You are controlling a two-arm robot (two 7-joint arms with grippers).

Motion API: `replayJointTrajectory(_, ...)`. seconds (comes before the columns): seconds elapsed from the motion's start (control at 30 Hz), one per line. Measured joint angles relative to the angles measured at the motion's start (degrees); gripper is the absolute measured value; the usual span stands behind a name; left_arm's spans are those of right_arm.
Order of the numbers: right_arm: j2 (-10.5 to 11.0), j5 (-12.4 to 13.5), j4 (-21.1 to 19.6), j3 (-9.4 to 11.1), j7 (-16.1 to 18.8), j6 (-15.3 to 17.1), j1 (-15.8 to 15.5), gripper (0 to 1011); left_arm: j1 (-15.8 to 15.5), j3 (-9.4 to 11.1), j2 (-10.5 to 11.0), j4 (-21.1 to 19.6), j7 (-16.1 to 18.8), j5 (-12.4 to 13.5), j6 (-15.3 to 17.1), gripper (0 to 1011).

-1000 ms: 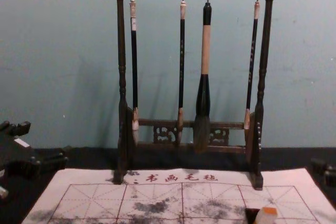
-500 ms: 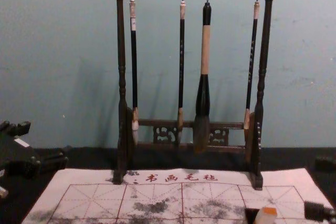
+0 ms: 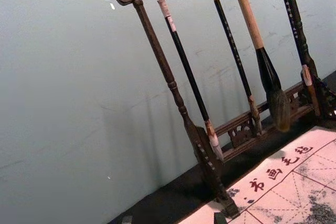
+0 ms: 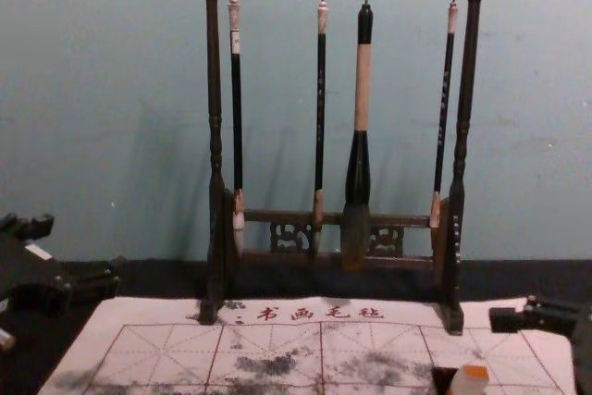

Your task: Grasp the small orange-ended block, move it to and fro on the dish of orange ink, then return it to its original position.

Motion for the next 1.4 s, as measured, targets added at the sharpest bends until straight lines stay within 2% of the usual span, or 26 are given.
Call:
replayJointTrajectory(0.23, -2.4, -2.5, 4.3, -2.4, 2.0, 0.1, 4.3, 1002, 0.0, 0.0, 0.0, 0.0, 0.0, 0.0, 0.0, 1001)
replayJointTrajectory(0.57, -4.3, -4.0, 8.2, -4.1, 2.6, 0.1, 7.2, 1002, 0.0, 0.0, 0.0, 0.0, 0.0, 0.0, 0.0, 1001)
replayJointTrajectory(1.23, -5.0, -4.5, 9.2, -4.3, 1.7, -0.2, 7.9, 1002, 0.0, 0.0, 0.0, 0.0, 0.0, 0.0, 0.0, 1001)
replayJointTrajectory(1.4, -5.0, -4.5, 9.1, -4.3, 1.8, -0.2, 7.9, 941, 0.0, 0.0, 0.0, 0.0, 0.0, 0.0, 0.0, 1001)
